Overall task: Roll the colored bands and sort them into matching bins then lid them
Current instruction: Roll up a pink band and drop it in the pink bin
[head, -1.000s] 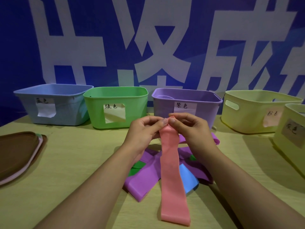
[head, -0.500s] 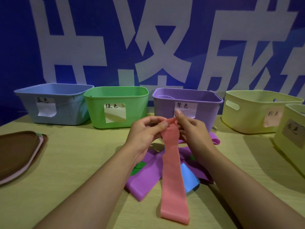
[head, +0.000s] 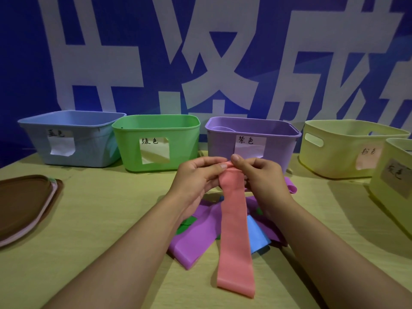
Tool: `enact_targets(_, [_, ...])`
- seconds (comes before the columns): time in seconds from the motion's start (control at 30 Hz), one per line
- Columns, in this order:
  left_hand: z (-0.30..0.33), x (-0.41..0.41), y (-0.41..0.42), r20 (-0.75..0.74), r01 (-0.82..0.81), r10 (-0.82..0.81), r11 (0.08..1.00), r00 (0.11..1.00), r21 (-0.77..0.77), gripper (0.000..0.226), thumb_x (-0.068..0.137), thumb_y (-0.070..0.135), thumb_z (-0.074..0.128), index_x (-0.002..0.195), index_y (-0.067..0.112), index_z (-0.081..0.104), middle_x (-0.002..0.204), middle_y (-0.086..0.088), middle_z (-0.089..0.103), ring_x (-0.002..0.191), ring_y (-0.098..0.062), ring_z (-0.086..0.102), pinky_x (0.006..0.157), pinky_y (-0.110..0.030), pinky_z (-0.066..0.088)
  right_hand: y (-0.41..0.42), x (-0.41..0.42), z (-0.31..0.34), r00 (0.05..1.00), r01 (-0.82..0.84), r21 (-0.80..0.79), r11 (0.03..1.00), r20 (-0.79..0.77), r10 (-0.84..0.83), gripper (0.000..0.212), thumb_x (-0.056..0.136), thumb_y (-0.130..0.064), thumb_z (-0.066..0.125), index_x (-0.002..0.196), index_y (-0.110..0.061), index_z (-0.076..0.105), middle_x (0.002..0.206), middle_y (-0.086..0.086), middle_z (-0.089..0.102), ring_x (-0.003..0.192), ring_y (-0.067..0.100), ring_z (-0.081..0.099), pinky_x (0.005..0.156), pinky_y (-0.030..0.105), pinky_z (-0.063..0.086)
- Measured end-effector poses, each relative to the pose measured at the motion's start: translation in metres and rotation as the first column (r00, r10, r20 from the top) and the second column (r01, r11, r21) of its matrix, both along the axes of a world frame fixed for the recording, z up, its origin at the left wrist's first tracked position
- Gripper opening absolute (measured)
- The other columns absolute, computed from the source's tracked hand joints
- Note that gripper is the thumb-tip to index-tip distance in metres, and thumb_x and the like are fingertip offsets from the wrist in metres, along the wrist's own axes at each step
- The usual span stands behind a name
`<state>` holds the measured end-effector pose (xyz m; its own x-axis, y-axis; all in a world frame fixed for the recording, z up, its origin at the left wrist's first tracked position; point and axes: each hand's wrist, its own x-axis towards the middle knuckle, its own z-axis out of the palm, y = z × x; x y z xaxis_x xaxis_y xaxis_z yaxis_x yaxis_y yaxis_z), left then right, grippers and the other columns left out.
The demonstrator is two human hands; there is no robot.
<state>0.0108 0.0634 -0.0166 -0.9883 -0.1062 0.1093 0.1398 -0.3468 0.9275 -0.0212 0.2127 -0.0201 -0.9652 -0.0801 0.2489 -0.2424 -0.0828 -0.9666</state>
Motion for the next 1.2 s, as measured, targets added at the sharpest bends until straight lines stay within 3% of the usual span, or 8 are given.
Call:
enact_targets(0.23, [-0.002, -0.001, -0.001, 0.087, 0.033, -0.030, 0.999, 0.996, -0.030, 0.027, 0.094, 0.028, 0.071, 0.102, 0.002, 0.075, 0.091, -0.012, 0.076, 0.075, -0.016, 0.073, 0.064, -0.023, 0.059, 0.001, -0.005, -0.003, 0.999, -0.045, -0.004, 0.999, -0.025, 0.045, 0.013, 0.089, -0.019, 0.078, 0.086, -0.006, 0.077, 0.079, 0.010, 0.075, 0.071, 0.016, 0.070, 0.065, 0.030, 0.056])
enact_targets(0.37, [-0.005, -0.001, -0.001, 0.112, 0.020, -0.014, 0.998, 0.994, -0.058, 0.032, 0.093, 0.023, 0.073, 0.107, -0.006, 0.074, 0.087, -0.015, 0.075, 0.065, -0.014, 0.070, 0.052, -0.022, 0.055, 0.002, -0.007, -0.005, 0.998, -0.058, -0.009, 0.998, -0.030, 0.058, 0.008, 0.088, -0.017, 0.078, 0.088, -0.009, 0.077, 0.086, 0.013, 0.077, 0.079, 0.021, 0.072, 0.075, 0.038, 0.060])
enact_targets(0.47, [-0.004, -0.002, -0.003, 0.098, 0.004, 0.002, 0.998, 0.995, -0.059, 0.036, 0.084, 0.021, 0.078, 0.107, -0.006, 0.073, 0.101, -0.024, 0.076, 0.073, -0.020, 0.071, 0.055, -0.024, 0.057, 0.001, -0.007, -0.006, 0.997, -0.072, -0.021, 0.997, -0.021, 0.071, 0.005, 0.089, -0.013, 0.077, 0.092, -0.010, 0.078, 0.094, 0.016, 0.078, 0.088, 0.027, 0.072, 0.088, 0.047, 0.060])
enact_targets(0.6, [-0.004, -0.004, -0.005, 0.069, 0.003, -0.002, 1.000, 0.998, -0.015, 0.021, 0.084, 0.008, 0.076, 0.101, -0.005, 0.074, 0.092, -0.017, 0.077, 0.071, -0.017, 0.073, 0.057, -0.023, 0.058, 0.001, -0.009, -0.007, 0.997, -0.078, -0.032, 0.996, -0.008, 0.078, 0.007, 0.090, -0.012, 0.076, 0.096, -0.012, 0.079, 0.099, 0.015, 0.078, 0.100, 0.034, 0.073, 0.096, 0.050, 0.057])
enact_targets(0.73, [-0.004, -0.003, -0.005, 0.027, 0.010, -0.011, 1.000, 1.000, 0.020, 0.007, 0.086, -0.004, 0.072, 0.091, 0.000, 0.074, 0.087, -0.012, 0.078, 0.073, -0.015, 0.075, 0.062, -0.020, 0.058, 0.000, -0.006, -0.005, 0.990, -0.123, -0.082, 0.989, 0.057, 0.128, 0.013, 0.095, -0.014, 0.070, 0.105, -0.009, 0.077, 0.103, 0.016, 0.077, 0.098, 0.032, 0.071, 0.088, 0.044, 0.056])
enact_targets(0.83, [-0.004, -0.002, -0.004, 0.015, 0.020, -0.020, 0.999, 1.000, 0.029, 0.009, 0.087, -0.008, 0.070, 0.090, 0.000, 0.072, 0.083, -0.009, 0.078, 0.071, -0.013, 0.075, 0.061, -0.020, 0.058, -0.001, -0.002, -0.002, 0.982, -0.140, -0.028, 0.990, 0.124, 0.142, 0.032, 0.098, -0.037, 0.065, 0.103, -0.008, 0.077, 0.102, 0.018, 0.077, 0.096, 0.030, 0.074, 0.088, 0.042, 0.058])
enact_targets(0.97, [-0.004, -0.002, -0.005, 0.010, 0.023, -0.024, 0.999, 1.000, 0.032, 0.015, 0.086, -0.011, 0.070, 0.097, -0.001, 0.070, 0.088, -0.011, 0.079, 0.078, -0.016, 0.077, 0.067, -0.022, 0.060, 0.001, 0.001, -0.001, 0.989, -0.049, 0.133, 0.990, 0.142, 0.030, 0.056, 0.089, -0.059, 0.067, 0.097, -0.004, 0.078, 0.080, 0.010, 0.077, 0.069, 0.016, 0.071, 0.061, 0.026, 0.054])
enact_targets(1.2, [-0.006, -0.004, -0.005, 0.011, -0.014, 0.015, 0.999, 1.000, -0.052, 0.024, 0.078, -0.015, 0.074, 0.093, 0.003, 0.073, 0.088, -0.012, 0.078, 0.080, -0.019, 0.075, 0.071, -0.023, 0.061, 0.000, 0.004, 0.001, 0.994, -0.023, 0.080, 0.997, 0.110, 0.014, 0.040, 0.091, -0.047, 0.071, 0.082, -0.008, 0.078, 0.068, 0.008, 0.072, 0.061, 0.015, 0.065, 0.058, 0.026, 0.056])
